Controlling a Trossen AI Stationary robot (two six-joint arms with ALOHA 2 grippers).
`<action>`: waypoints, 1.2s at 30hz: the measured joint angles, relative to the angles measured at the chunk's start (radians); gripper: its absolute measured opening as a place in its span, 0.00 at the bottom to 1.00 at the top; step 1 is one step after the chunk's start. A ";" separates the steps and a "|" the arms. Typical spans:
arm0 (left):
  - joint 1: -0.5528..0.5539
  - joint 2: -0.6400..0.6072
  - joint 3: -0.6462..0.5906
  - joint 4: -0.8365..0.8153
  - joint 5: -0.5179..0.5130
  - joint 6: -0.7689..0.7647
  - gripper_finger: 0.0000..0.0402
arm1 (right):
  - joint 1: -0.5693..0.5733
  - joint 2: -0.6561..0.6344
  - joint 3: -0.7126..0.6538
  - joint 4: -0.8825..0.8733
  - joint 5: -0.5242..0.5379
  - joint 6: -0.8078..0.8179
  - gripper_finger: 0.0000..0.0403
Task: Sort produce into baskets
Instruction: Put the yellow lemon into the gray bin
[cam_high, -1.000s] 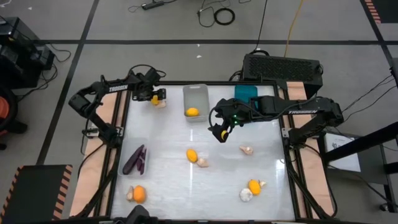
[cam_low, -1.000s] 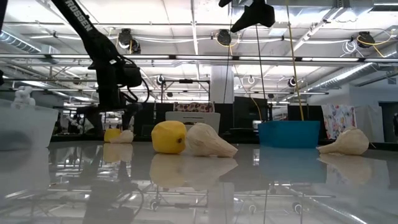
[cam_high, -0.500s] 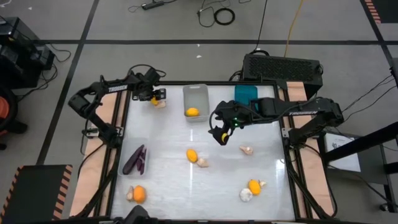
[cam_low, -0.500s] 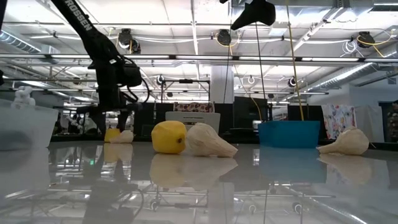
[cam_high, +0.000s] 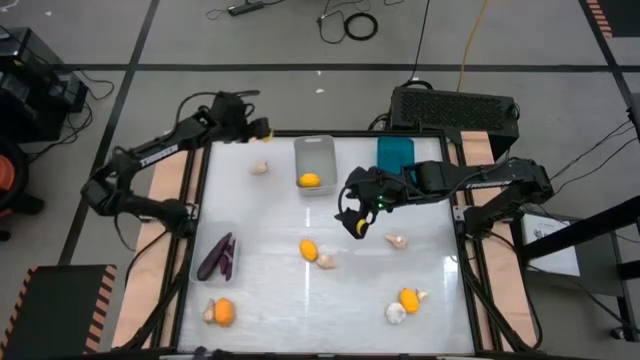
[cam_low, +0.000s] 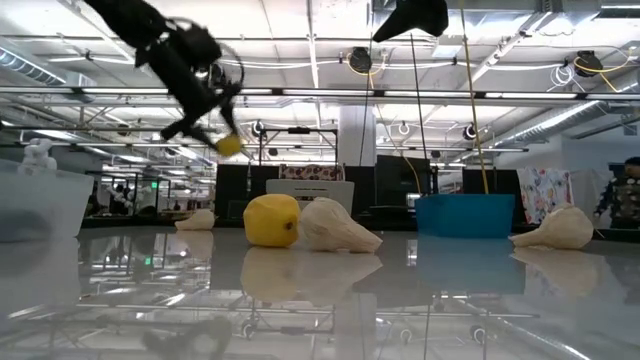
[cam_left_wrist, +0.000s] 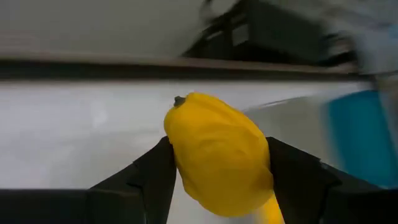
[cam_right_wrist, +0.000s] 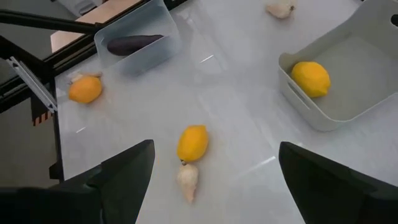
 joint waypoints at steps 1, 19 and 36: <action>-0.023 -0.012 0.016 0.022 0.004 -0.001 0.56 | 0.000 0.000 0.000 0.000 0.001 0.002 0.83; -0.344 0.289 0.255 0.101 -0.045 0.034 0.56 | 0.012 0.000 0.000 0.019 0.043 0.049 0.83; -0.368 0.490 0.324 0.092 0.004 0.214 0.66 | 0.086 0.000 0.000 0.017 0.102 0.094 0.83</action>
